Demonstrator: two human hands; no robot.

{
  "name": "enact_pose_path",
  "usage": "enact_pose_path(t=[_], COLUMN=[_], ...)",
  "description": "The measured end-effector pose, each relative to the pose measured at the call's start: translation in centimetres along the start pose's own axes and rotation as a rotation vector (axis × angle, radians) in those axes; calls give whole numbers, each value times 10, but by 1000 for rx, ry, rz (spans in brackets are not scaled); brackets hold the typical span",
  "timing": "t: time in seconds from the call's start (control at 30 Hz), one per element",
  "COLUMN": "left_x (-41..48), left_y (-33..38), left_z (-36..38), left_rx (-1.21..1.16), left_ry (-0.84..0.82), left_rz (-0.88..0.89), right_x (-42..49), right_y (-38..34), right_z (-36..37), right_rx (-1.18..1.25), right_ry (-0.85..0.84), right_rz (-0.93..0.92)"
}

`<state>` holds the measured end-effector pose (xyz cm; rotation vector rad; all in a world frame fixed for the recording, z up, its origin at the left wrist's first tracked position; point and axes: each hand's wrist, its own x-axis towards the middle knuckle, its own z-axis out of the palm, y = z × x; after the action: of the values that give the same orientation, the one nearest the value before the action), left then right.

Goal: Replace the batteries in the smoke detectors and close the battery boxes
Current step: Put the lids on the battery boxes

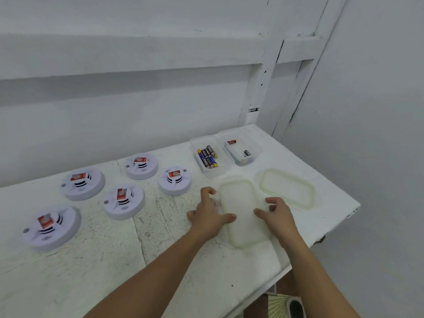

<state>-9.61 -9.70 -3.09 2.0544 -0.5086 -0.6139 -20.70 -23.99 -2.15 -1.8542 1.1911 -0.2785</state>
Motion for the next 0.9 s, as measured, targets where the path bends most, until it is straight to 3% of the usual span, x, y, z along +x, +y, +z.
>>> enact_pose_path(t=[0.1, 0.27, 0.5, 0.7, 0.9], left_x=[-12, -12, 52, 109, 131], left_y=[-7, -4, 34, 45, 42], left_z=[-4, -16, -61, -79, -86], left_rx=[-300, -502, -625, -568, -484], left_ry=[-47, 117, 371, 374, 353], left_rz=[98, 113, -54, -166, -259], right_x=[-4, 2, 58, 106, 127], right_y=[-6, -30, -108, -149, -153], right_z=[-7, -8, 13, 35, 47], right_rx=[322, 413, 306, 52, 14], right_ry=[-121, -217, -217, -289, -365], right_rz=[33, -76, -329, -382, -361])
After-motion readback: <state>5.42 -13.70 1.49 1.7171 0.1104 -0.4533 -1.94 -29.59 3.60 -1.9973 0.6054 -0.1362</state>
